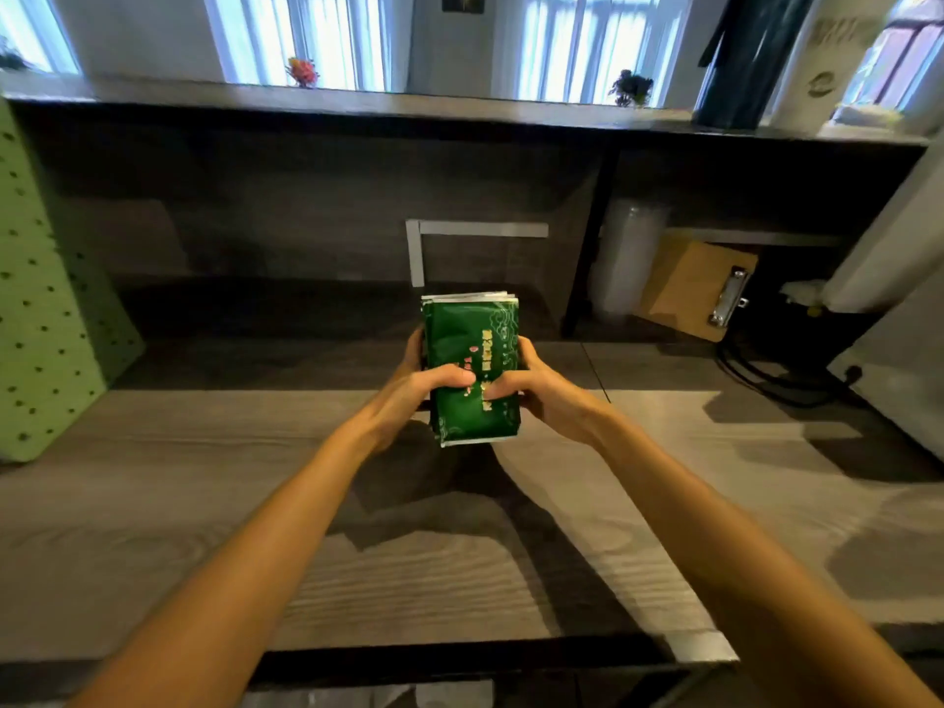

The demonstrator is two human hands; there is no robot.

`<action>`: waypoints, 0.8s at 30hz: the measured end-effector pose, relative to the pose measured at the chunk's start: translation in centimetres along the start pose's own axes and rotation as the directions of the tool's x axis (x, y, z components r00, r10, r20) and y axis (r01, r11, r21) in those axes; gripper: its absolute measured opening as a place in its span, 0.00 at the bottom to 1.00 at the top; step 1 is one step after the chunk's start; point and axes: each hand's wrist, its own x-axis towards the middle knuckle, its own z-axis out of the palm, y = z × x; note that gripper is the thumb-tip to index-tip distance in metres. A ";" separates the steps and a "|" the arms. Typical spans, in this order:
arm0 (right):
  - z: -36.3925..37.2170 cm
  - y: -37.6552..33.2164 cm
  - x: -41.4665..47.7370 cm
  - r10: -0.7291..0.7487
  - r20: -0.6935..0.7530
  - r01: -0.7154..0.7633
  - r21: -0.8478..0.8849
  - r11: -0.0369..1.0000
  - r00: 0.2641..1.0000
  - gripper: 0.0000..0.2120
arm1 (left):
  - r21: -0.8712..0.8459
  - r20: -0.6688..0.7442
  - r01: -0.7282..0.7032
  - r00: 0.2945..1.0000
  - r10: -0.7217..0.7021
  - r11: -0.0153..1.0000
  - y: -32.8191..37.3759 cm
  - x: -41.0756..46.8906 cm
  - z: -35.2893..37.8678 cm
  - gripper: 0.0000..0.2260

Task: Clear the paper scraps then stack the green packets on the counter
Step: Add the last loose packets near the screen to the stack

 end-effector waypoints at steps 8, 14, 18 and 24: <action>6.2 -13.8 -0.5 0.117 0.056 -0.121 0.072 0.990 0.992 0.29 | -0.242 -0.287 0.177 0.926 -0.245 0.954 13.9 -4.8 -3.8 0.22; 12.9 -22.9 -1.5 0.042 0.222 -0.035 -0.037 0.999 0.974 0.29 | -0.343 -0.532 0.025 0.819 -0.216 0.939 22.2 -10.4 -7.7 0.20; 18.2 -26.1 -1.5 -0.007 0.368 0.031 -0.059 0.998 0.930 0.34 | -0.353 -0.651 -0.083 0.737 -0.181 0.932 25.1 -14.6 -10.6 0.14; 26.7 -30.1 -1.6 -0.084 0.516 0.117 -0.032 0.993 0.853 0.16 | -0.314 -0.773 -0.210 0.623 -0.121 0.926 28.1 -20.7 -15.9 0.15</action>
